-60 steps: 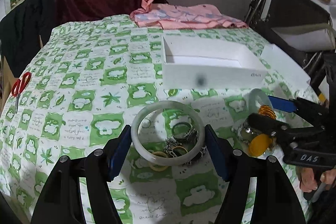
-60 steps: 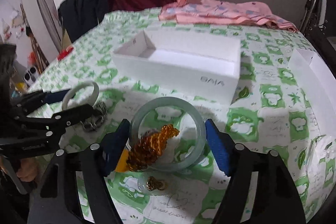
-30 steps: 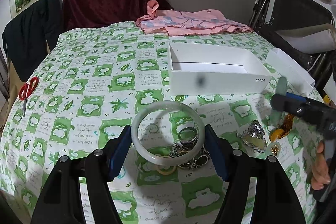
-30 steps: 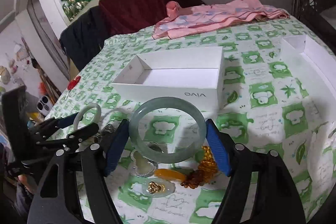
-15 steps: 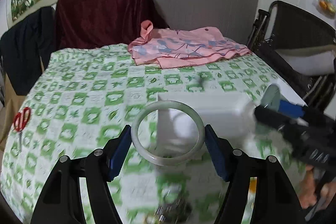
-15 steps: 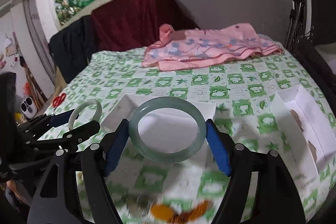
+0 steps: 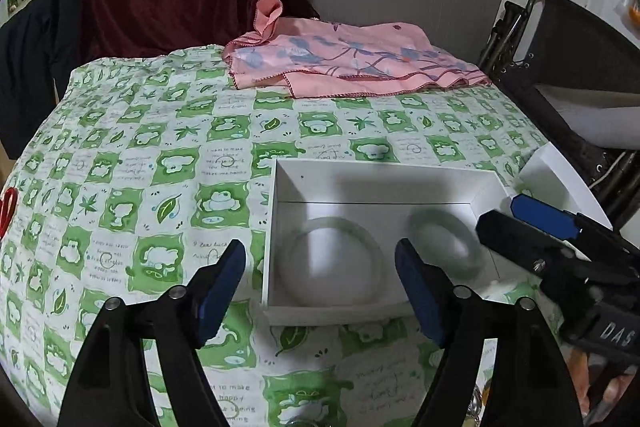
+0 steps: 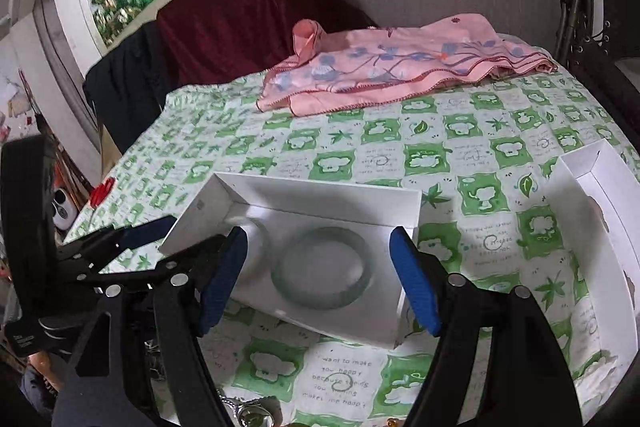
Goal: Organize jewelry
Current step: 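Place the jade bangle into the white vivo box while the right gripper places a green bangle, then move both grippers back over the remaining jewelry pile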
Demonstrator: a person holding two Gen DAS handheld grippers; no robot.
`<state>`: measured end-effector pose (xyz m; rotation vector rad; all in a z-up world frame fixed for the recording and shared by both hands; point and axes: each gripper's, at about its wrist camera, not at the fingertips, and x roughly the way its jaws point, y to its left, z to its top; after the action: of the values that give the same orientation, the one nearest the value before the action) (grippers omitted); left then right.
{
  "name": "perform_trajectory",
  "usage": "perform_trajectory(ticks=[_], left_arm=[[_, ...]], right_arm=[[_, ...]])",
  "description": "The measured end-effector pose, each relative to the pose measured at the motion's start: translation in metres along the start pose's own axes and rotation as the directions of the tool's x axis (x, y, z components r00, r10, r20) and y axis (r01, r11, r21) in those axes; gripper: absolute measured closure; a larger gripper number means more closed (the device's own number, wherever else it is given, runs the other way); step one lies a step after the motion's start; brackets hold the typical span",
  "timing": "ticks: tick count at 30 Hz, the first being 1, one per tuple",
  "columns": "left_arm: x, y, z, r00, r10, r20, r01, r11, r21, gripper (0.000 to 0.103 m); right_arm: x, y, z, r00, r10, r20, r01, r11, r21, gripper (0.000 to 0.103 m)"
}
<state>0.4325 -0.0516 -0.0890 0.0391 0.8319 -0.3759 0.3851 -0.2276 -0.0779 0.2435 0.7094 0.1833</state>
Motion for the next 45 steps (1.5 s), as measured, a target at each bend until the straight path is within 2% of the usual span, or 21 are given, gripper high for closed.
perform_trajectory(ticks=[4, 8, 11, 13, 16, 19, 22, 23, 26, 29, 31, 36, 40, 45], left_arm=[[-0.001, 0.003, -0.003, 1.0, -0.015, -0.003, 0.015, 1.0, -0.007, 0.023], [0.0, 0.003, -0.005, 0.999, -0.031, -0.014, 0.03, 0.999, -0.012, 0.023], [-0.001, 0.002, -0.007, 0.998, -0.056, -0.015, 0.056, 0.998, -0.013, 0.023], [-0.003, 0.001, -0.009, 0.995, -0.094, -0.016, 0.093, 0.995, -0.02, 0.023], [-0.008, -0.001, -0.013, 0.996, -0.09, -0.008, 0.09, 0.996, -0.017, 0.024], [-0.014, 0.004, -0.018, 0.995, -0.097, -0.01, 0.096, 0.995, -0.041, 0.023], [-0.022, 0.009, -0.025, 0.997, -0.072, -0.005, 0.072, 0.997, -0.038, 0.022], [-0.024, 0.011, -0.027, 0.998, -0.069, -0.007, 0.069, 0.997, -0.038, 0.021], [-0.032, 0.02, -0.035, 0.999, 0.033, 0.001, -0.033, 0.998, -0.044, 0.019], [-0.04, 0.034, -0.045, 0.997, 0.076, -0.008, -0.076, 0.994, -0.079, 0.015], [-0.046, 0.043, -0.053, 0.996, 0.083, -0.023, -0.085, 0.992, -0.095, 0.014], [-0.063, 0.059, -0.081, 0.996, 0.07, -0.063, -0.078, 0.988, -0.133, 0.011], [-0.059, 0.055, -0.098, 0.988, 0.102, -0.115, -0.112, 0.99, -0.08, 0.008], [-0.058, 0.046, -0.104, 0.986, 0.132, -0.105, -0.137, 0.99, -0.043, 0.005]], right_arm=[[-0.009, -0.01, -0.001, 1.0, 0.0, 0.004, -0.001, 0.999, 0.037, 0.031], [-0.006, -0.015, -0.007, 0.999, -0.008, -0.04, 0.01, 0.999, 0.053, 0.03], [0.001, -0.015, -0.013, 0.996, 0.031, -0.078, -0.026, 0.998, 0.065, 0.028], [0.002, -0.013, -0.013, 0.997, 0.028, -0.07, -0.024, 0.998, 0.061, 0.026], [0.004, -0.012, -0.014, 0.997, 0.06, -0.055, -0.057, 0.996, 0.066, 0.021], [0.007, -0.01, -0.012, 0.993, 0.11, -0.048, -0.106, 0.992, 0.065, 0.02], [0.009, -0.007, -0.011, 0.986, 0.155, -0.06, -0.152, 0.987, 0.05, 0.02], [0.008, -0.006, -0.011, 0.987, 0.151, -0.057, -0.149, 0.988, 0.047, 0.02], [-0.004, -0.006, -0.011, 0.993, 0.113, -0.019, -0.112, 0.993, 0.035, 0.02], [-0.022, -0.011, -0.016, 0.995, 0.094, 0.021, -0.095, 0.994, 0.062, 0.018], [-0.036, -0.013, -0.025, 0.995, 0.093, 0.043, -0.096, 0.992, 0.084, 0.007], [-0.058, -0.004, -0.057, 0.998, 0.055, 0.025, -0.056, 0.998, 0.023, 0.007], [-0.065, -0.001, -0.078, 0.999, 0.037, -0.005, -0.037, 0.999, -0.009, 0.007], [-0.064, -0.007, -0.092, 0.999, 0.017, -0.034, -0.016, 1.0, 0.016, 0.007]])
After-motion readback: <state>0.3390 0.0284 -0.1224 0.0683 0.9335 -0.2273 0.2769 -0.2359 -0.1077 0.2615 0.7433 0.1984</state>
